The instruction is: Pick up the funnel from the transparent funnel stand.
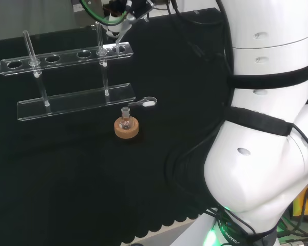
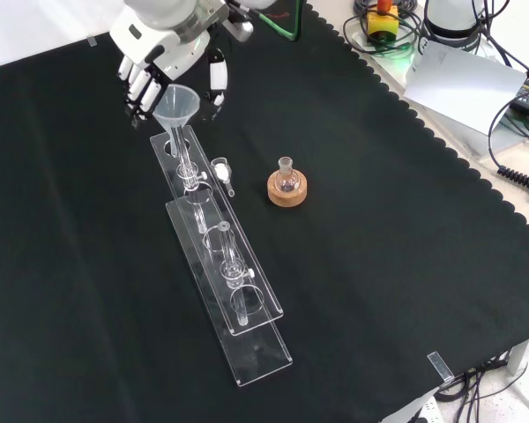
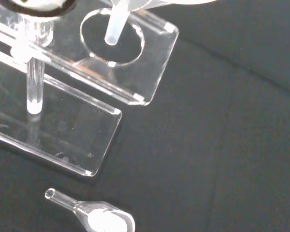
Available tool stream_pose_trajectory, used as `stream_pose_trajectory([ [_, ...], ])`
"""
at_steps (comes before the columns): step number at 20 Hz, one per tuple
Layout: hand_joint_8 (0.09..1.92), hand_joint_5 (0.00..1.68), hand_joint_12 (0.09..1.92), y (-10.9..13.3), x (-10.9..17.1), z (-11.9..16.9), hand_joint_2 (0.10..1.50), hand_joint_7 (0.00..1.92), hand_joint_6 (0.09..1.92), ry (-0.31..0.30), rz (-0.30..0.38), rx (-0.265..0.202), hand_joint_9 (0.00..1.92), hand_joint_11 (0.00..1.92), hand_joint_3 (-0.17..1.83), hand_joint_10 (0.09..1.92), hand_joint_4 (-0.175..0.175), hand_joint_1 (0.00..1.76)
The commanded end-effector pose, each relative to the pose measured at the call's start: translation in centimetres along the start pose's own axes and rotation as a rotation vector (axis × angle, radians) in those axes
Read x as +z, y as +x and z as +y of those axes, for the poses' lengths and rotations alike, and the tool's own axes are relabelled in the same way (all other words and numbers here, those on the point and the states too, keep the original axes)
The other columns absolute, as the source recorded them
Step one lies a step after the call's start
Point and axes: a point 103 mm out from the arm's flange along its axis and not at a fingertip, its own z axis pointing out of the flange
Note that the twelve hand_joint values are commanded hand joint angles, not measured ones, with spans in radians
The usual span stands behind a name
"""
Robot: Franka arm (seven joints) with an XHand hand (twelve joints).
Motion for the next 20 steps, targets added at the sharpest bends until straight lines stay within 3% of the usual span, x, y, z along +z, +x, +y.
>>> stream_pose_trajectory([
  [1, 0.61, 0.65, 1.34, -1.4, -2.6, -2.9, 0.77, 0.43, 0.39, 0.016, -0.022, 0.049, 0.78, 0.57, 0.58, 0.46, 0.031, 0.80],
  [11, 0.62, 0.53, 1.35, -1.1, -3.7, -8.2, 0.77, 0.44, 0.37, 0.018, -0.032, 0.091, 0.82, 0.56, 0.58, 0.47, 0.019, 0.80],
  [15, 0.62, 0.53, 1.35, -1.3, -3.4, -8.8, 0.77, 0.44, 0.38, 0.020, -0.022, 0.085, 0.83, 0.56, 0.59, 0.47, 0.019, 0.81],
  [17, 0.62, 0.53, 1.35, -0.6, -2.9, -10.5, 0.76, 0.44, 0.38, -0.006, -0.036, 0.102, 0.83, 0.56, 0.59, 0.47, 0.019, 0.81],
  [20, 0.62, 0.53, 1.35, 0.5, -2.4, -12.9, 0.76, 0.44, 0.38, 0.018, -0.036, 0.099, 0.83, 0.56, 0.59, 0.47, 0.020, 0.81],
])
